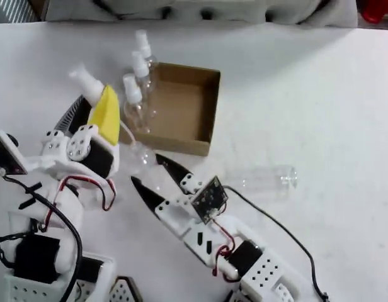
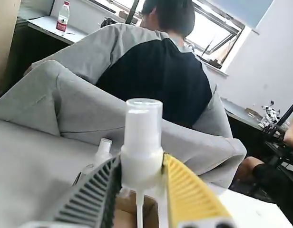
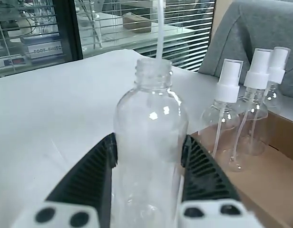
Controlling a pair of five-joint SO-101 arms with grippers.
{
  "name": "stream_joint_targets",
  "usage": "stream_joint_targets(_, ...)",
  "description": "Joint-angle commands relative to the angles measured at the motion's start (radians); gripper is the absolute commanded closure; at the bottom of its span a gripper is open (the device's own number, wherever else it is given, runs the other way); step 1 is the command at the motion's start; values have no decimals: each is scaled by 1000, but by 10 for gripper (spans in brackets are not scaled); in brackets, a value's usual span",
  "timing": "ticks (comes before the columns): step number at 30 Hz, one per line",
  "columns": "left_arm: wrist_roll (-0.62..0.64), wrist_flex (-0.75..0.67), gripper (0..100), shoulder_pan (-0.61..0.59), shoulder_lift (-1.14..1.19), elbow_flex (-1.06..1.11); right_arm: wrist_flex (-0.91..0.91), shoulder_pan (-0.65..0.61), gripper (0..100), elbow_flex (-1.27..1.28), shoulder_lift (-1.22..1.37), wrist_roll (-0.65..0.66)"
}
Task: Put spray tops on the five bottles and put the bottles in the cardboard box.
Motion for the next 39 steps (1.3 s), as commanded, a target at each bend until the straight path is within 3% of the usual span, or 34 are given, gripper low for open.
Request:
stream_joint_targets(1, 11, -9, 980, 12, -16, -2, -25, -5, 982, -6, -16, 9)
stream_joint_targets(10, 5, 84, 980, 50, -16, 0, -25, -7, 982, -6, -16, 12)
stream_joint_targets(19, -29, 41, 980, 50, -16, 103, -24, -5, 982, -6, -16, 12)
stream_joint_targets(39, -32, 97, 980, 113, -16, 144, -22, -4, 982, -6, -16, 14)
